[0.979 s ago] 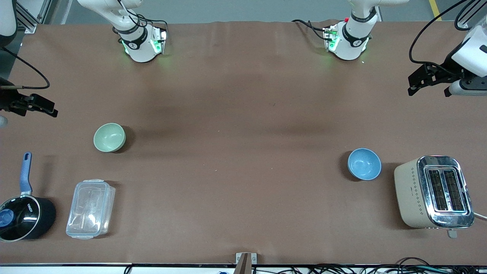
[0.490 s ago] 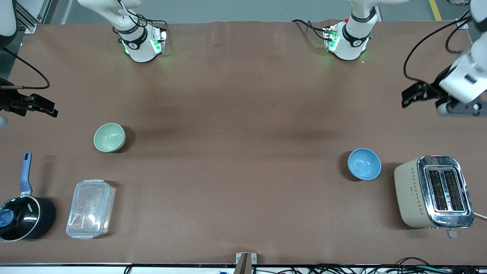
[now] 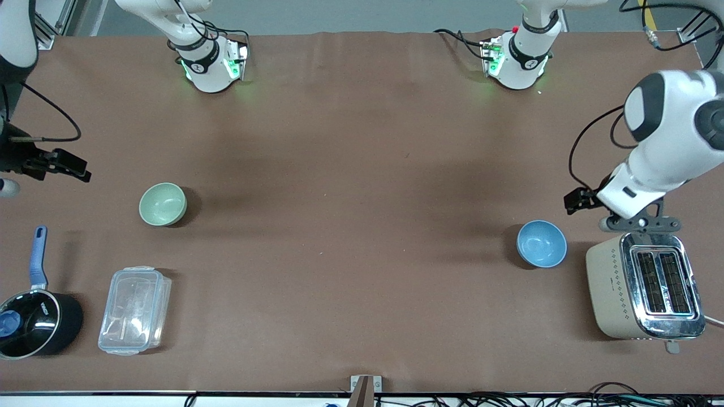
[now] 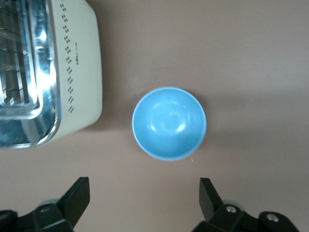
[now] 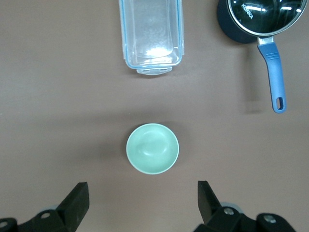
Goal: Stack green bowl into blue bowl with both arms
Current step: 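Move the left gripper down toward the blue bowl, then grasp the blue bowl with the left gripper while the right gripper grasps the green bowl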
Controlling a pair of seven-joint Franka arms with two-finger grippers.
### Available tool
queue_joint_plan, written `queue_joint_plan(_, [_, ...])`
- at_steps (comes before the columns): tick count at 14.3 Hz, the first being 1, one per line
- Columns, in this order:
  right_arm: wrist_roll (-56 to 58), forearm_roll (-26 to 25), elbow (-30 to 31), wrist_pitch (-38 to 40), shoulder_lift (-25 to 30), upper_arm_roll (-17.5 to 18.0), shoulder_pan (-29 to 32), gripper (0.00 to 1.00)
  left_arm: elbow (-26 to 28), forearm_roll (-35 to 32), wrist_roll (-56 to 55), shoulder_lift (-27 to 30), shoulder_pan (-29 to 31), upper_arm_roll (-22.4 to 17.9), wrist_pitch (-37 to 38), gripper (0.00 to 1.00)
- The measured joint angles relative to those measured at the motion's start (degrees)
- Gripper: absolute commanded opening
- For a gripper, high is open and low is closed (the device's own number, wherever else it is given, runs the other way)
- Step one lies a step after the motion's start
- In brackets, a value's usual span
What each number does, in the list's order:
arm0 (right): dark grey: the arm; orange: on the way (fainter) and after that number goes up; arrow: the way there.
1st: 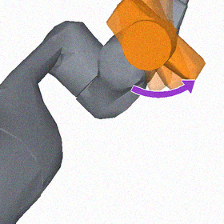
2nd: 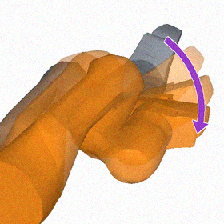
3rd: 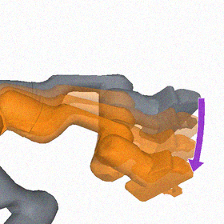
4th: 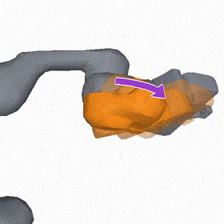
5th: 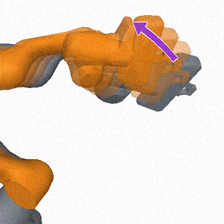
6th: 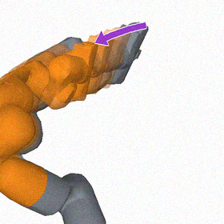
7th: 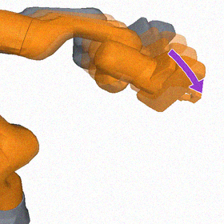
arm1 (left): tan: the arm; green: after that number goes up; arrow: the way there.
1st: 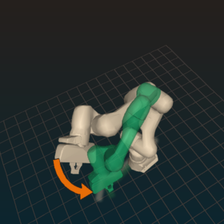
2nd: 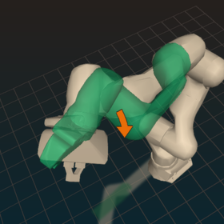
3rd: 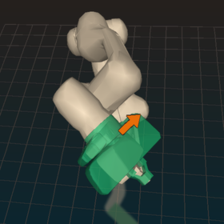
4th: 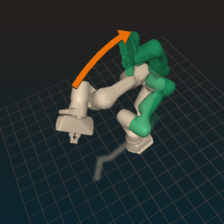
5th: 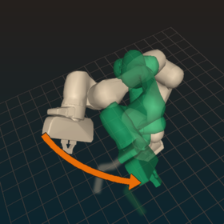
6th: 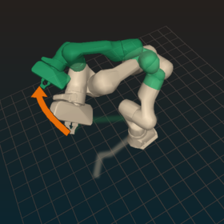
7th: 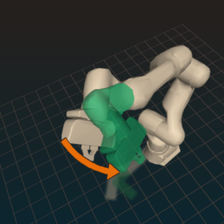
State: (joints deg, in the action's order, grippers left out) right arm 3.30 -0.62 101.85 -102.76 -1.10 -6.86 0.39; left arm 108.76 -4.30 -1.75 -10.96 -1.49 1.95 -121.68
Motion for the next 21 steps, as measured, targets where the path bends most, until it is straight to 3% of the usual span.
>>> queue_joint_plan(5, [4.2, 0.0, 10.4, -12.4, -0.8, -0.4, 4.3, 0.98, 2.3, -0.1, 0.1, -9.6, 1.2, 0.1, -14.2, 1.00])
queue_joint_plan(8, [11.2, 0.0, 13.9, -17.1, -3.2, -0.5, 8.0, 0.98, 4.4, -0.1, 0.1, -14.6, 1.2, 0.1, -22.5, 0.94])
queue_joint_plan(14, [13.9, 0.5, 16.6, -22.5, -11.0, -0.1, 8.9, 0.98, 4.4, -0.1, 0.2, -18.5, 1.8, 0.1, -25.2, 0.75])
queue_joint_plan(17, [14.2, 0.6, 17.0, -26.0, -15.1, 0.2, 8.9, 0.95, 4.4, -0.4, 0.4, -18.9, 2.0, 0.0, -25.5, 0.50])
queue_joint_plan(20, [14.7, 3.4, 18.0, -28.8, -17.9, 0.2, 8.9, 0.94, 4.3, -0.6, 0.4, -18.9, 2.0, 0.0, -25.5, 0.08])
queue_joint_plan(21, [15.6, 4.6, 18.2, -29.7, -18.8, 0.2, 8.9, 0.93, 4.3, -0.6, 0.4, -18.9, 2.0, 0.1, -25.5, 0.00])
